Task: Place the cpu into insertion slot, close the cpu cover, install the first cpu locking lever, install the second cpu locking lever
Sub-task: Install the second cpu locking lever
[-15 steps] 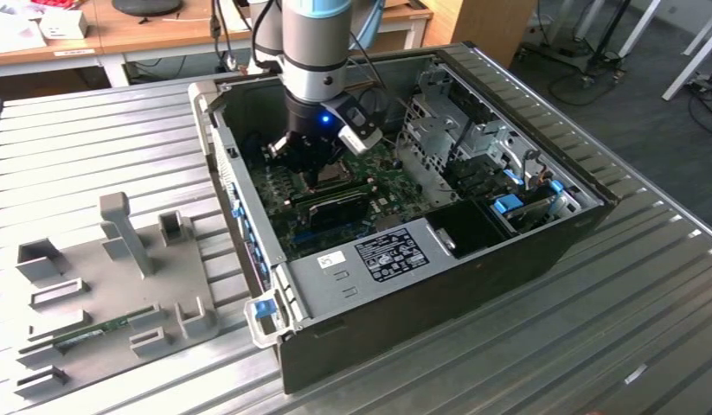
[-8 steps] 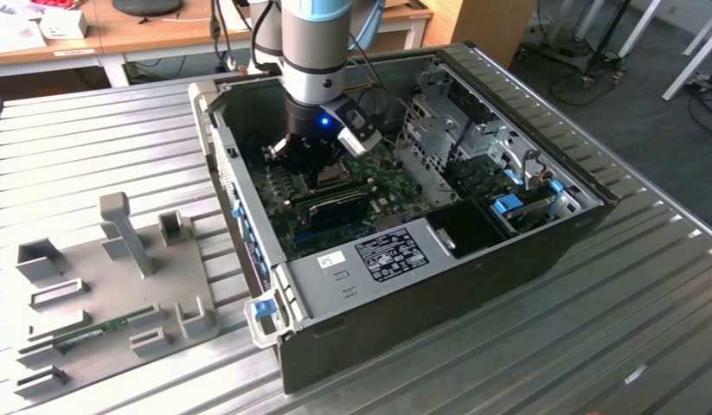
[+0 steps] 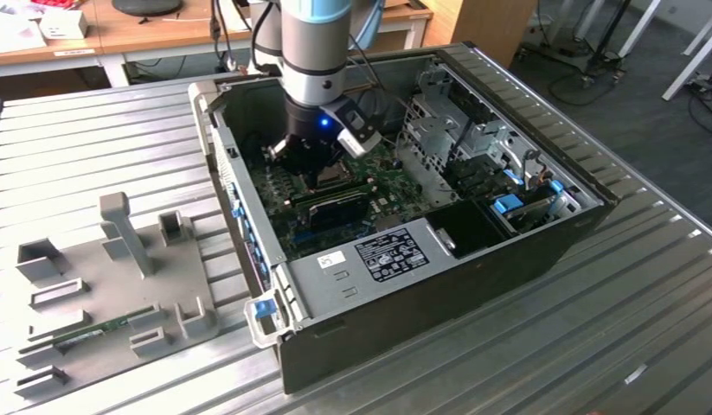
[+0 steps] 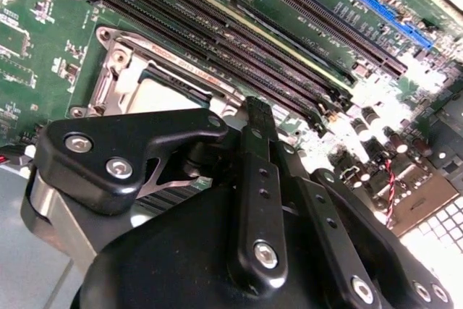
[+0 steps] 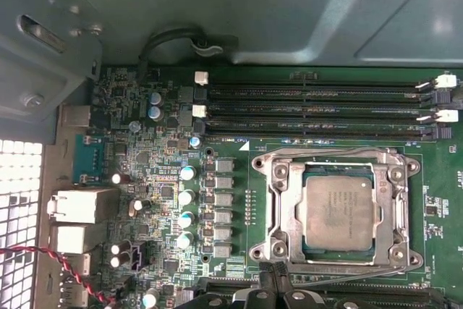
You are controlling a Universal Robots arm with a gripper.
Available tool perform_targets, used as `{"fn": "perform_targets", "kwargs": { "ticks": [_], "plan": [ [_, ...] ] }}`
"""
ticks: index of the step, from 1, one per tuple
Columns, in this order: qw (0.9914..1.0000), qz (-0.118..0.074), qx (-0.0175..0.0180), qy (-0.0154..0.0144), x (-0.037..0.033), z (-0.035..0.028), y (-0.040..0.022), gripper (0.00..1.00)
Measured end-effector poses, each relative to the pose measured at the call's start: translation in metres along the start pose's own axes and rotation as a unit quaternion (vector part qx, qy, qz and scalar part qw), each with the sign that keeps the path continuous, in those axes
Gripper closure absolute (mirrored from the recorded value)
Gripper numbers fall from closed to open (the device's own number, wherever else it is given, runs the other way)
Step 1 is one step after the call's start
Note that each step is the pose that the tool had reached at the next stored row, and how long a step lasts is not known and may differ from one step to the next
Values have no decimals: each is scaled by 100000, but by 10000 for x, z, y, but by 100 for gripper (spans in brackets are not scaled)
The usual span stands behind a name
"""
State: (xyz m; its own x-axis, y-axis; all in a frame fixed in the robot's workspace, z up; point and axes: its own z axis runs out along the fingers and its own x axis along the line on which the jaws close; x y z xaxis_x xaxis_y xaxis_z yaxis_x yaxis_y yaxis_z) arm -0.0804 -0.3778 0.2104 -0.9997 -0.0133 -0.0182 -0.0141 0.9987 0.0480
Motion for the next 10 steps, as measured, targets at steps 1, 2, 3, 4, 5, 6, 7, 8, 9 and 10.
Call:
{"fn": "perform_targets", "kwargs": {
  "ticks": [1, 2, 3, 4, 5, 6, 7, 8, 9, 10],
  "plan": [
    [100000, -3, -1, 0, 1, 6, 0, 90],
    [100000, -2, -1, 2, 2, 12, -1, 90],
    [100000, -1, 2, 3, 3, 16, -1, 90],
    [100000, -2, 9, 8, 4, 16, -1, 90],
    [100000, -3, 15, 12, 4, 16, -1, 90],
    [100000, -1, 13, 11, 4, 17, -1, 90],
    [100000, 5, -4, -3, 7, 20, -1, 90],
    [100000, 6, -6, -3, 11, 23, -1, 90],
    [100000, 1, -5, -3, 14, 26, -1, 90],
    [100000, 0, 0, 0, 19, 29, -1, 90]
  ]
}}
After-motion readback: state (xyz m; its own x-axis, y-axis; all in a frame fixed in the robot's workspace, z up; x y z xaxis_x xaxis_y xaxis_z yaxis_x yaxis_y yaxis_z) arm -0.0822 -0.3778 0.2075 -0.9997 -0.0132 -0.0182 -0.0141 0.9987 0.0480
